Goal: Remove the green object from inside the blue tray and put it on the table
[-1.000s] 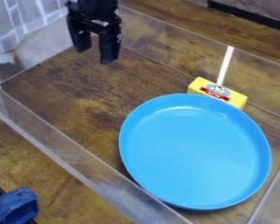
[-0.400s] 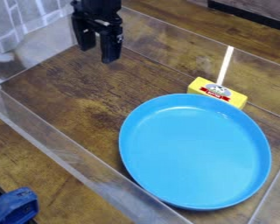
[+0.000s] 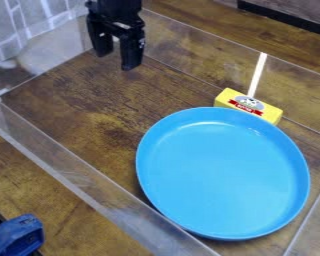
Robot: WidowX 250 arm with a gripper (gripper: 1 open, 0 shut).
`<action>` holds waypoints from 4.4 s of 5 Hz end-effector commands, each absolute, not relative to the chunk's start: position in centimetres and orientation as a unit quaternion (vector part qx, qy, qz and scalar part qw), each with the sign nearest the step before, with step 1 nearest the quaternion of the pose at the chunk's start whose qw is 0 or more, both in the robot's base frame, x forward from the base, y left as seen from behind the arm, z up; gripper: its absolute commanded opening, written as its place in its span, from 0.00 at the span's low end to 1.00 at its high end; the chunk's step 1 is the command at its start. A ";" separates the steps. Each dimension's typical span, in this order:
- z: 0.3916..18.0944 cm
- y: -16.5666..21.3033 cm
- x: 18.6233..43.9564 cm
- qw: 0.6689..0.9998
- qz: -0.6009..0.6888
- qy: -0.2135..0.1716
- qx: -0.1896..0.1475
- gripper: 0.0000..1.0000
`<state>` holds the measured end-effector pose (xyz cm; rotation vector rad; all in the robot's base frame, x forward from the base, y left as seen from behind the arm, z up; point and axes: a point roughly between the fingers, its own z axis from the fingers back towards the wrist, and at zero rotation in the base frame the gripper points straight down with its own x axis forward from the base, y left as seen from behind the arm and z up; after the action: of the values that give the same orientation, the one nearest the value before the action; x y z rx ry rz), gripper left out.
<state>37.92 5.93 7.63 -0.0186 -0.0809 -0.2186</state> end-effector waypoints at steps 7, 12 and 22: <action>10.2 5.7 41.0 0.996 -0.051 -0.074 0.015 1.00; 11.2 8.2 40.8 0.994 -0.066 -0.083 0.009 1.00; 11.5 12.5 41.8 0.988 -0.133 -0.084 -0.003 1.00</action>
<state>41.01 11.42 8.41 -0.0458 -0.0868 -0.2737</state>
